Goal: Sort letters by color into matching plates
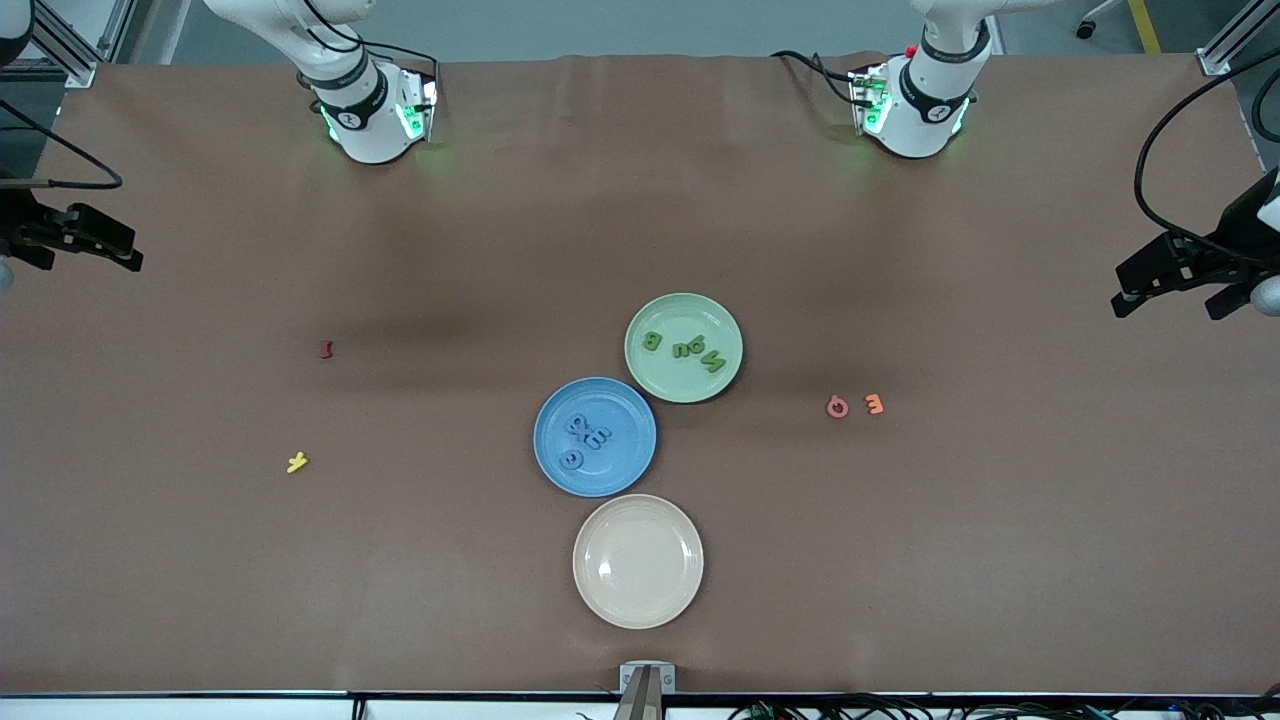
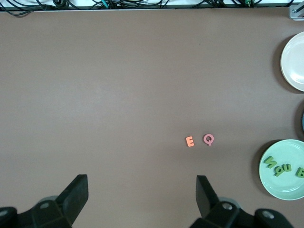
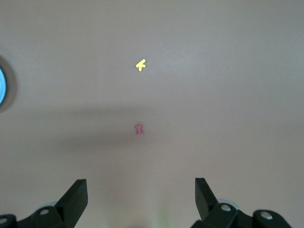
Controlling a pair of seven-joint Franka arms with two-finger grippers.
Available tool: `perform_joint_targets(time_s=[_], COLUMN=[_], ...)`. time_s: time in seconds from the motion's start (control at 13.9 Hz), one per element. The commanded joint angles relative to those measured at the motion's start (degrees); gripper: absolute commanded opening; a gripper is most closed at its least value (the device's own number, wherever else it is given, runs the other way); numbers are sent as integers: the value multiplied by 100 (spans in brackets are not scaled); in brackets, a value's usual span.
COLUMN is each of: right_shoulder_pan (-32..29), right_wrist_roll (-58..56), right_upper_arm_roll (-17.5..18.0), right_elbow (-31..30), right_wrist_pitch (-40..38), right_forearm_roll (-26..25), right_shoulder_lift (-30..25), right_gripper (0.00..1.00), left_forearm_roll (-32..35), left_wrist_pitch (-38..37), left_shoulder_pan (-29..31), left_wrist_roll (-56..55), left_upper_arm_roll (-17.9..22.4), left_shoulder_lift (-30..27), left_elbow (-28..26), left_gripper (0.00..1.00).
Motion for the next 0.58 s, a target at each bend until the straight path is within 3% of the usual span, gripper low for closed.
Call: perform_joint_targets(time_s=[0.0,0.36,0.5], right_shoulder_pan=[-74,-56,-65], right_wrist_roll=[-73,-64,-73], right_upper_arm_roll=[30,47,30], right_elbow=[-134,-99,-116], right_wrist_pitch=[-90,-64,-55], right_forearm_roll=[107,133,474], right_shoulder_lift=[-271,-420,-420], right_gripper=[100,100,100], left_forearm_roll=[92,92,92], left_wrist_pitch=[-121,-121,-121], left_shoulder_pan=[-134,-423,-433], left_wrist_roll=[-26,-26,-26], left_upper_arm_roll=[88,378,378], left_shoulder_lift=[46,46,46], left_elbow=[165,165,165], left_gripper=[100,100,100])
